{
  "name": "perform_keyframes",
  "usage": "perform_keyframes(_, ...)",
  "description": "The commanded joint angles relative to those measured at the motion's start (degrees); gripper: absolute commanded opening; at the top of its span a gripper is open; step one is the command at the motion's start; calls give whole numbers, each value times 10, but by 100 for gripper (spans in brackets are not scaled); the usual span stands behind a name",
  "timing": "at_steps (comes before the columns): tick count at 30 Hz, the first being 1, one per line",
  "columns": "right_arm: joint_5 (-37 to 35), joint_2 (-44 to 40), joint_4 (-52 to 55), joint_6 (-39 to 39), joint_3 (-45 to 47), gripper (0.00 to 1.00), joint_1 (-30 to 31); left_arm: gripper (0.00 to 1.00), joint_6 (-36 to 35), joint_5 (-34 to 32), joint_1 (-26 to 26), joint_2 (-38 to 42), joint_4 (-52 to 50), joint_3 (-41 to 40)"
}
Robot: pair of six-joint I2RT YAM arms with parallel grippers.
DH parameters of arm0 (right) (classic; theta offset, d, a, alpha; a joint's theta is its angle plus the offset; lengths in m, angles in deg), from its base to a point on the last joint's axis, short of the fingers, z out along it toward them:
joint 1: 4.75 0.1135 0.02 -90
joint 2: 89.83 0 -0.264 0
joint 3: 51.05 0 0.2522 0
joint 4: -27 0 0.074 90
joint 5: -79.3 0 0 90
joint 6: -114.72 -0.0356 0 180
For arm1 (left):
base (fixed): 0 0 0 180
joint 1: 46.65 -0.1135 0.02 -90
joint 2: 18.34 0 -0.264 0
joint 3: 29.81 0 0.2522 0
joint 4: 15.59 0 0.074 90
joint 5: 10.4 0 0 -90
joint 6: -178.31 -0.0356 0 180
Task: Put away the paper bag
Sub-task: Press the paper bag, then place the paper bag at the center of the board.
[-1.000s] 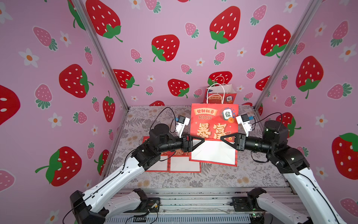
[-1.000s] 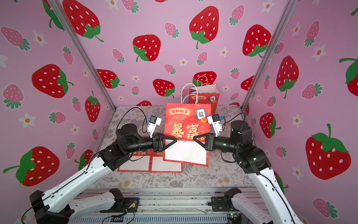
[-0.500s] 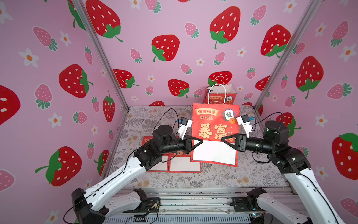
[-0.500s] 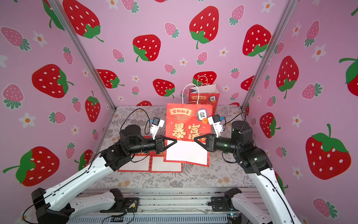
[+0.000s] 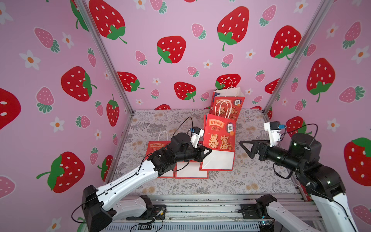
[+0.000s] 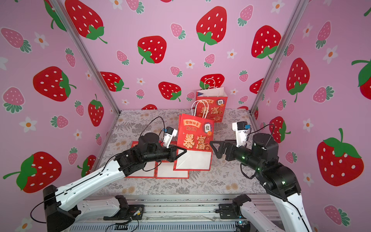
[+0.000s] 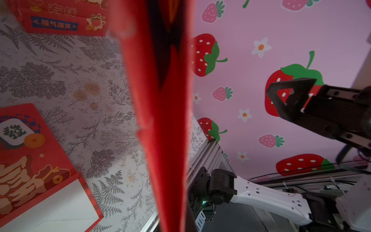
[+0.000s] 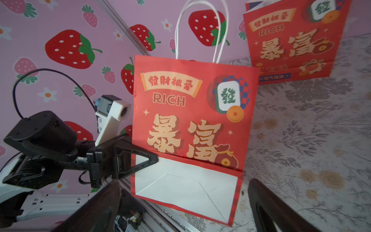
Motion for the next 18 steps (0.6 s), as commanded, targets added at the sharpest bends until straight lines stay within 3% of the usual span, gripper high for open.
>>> perform_keyframes(1, -109, -40, -12, -6, 9, 99, -2, 0, 23, -50, 13, -30, 25, -16)
perform_keyframes(7, -141, -55, -15, -2, 5, 99, -2, 0, 58, -77, 26, -93, 91, -35)
perform_keyframes(18, -131, -59, -20, 0, 13, 99, -2, 0, 111, -59, 35, -237, 189, -19)
